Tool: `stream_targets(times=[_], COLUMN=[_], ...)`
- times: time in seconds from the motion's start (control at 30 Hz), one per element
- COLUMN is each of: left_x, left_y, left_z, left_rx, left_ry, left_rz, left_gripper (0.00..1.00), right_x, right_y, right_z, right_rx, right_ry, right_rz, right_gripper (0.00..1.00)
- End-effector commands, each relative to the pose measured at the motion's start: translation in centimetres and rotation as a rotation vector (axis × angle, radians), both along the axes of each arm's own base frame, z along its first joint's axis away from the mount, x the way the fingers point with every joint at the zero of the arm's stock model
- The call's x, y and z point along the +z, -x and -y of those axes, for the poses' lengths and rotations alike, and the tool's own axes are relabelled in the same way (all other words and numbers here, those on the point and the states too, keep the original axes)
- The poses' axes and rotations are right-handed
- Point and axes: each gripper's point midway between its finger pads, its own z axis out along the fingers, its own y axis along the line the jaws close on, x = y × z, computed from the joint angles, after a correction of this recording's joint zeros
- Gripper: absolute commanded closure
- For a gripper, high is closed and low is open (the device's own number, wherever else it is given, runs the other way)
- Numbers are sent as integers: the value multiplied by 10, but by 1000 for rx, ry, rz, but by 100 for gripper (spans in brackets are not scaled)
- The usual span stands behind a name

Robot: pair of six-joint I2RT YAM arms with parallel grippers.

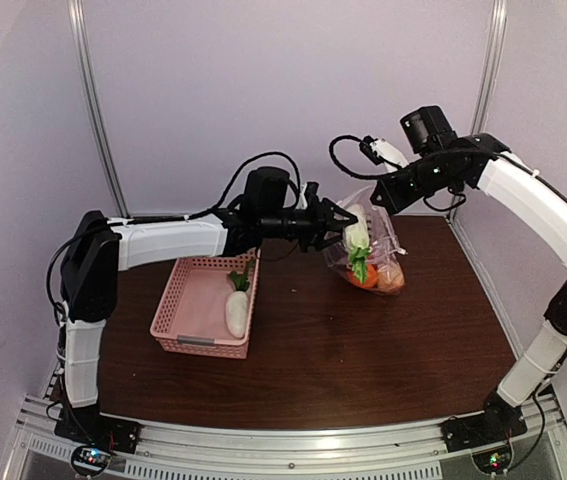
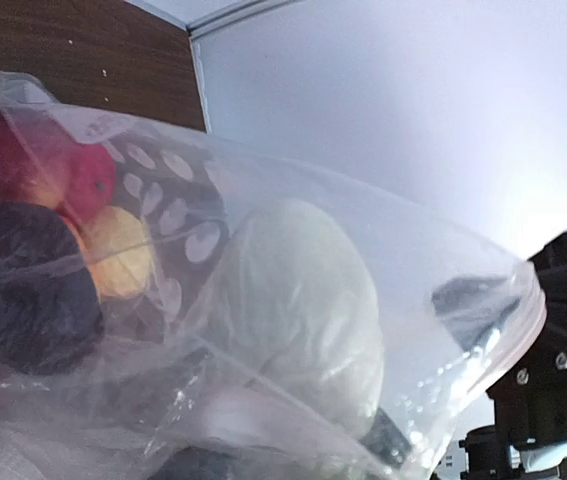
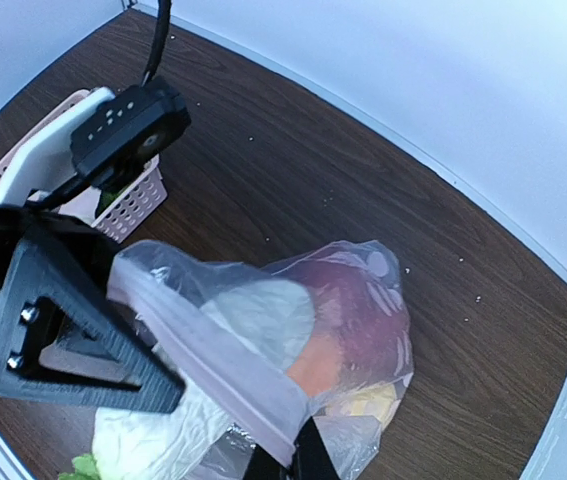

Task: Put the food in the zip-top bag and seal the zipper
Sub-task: Place the zipper food storage bag in the zipper food storage bag.

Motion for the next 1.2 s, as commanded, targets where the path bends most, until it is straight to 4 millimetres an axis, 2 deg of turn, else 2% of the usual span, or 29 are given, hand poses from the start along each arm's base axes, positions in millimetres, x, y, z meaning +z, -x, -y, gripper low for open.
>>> stream_targets(times=[0.0,0.13,0.27,0.37,0.53,0.7,0.83,1.0,1.17], left_x=[6,0,-4,-5,-12,-16,3,36,72], left_y=[-32,-50,-56,-59,-72,-83,-78,-61,-50], left_z=[-15,-13,-3,0,-14,-27,-23,-23,-33], left_rx=[143,177,151,152,263,345,318,282,271], left_ry=[17,-30,-24,-23,-110,-194,-205,-151,-124], left_rz=[-4,16,9,-4,1,46,145,226,292], left_gripper=[78,78,78,78,78,77,56,34,22], right_x=[-10,-8,1,-1,-1,11,17,22,21], right_y=[18,35,38,45,52,54,46,17,-6], right_z=[-23,-43,-49,-55,-67,-71,-62,-34,-5], right_rx=[89,186,210,248,309,332,302,198,109], right_ry=[-94,-192,-228,-255,-307,-333,-323,-335,-362], right_rz=[-77,-159,-168,-204,-254,-251,-219,-194,-193], right_gripper=[100,100,100,100,100,100,100,100,100])
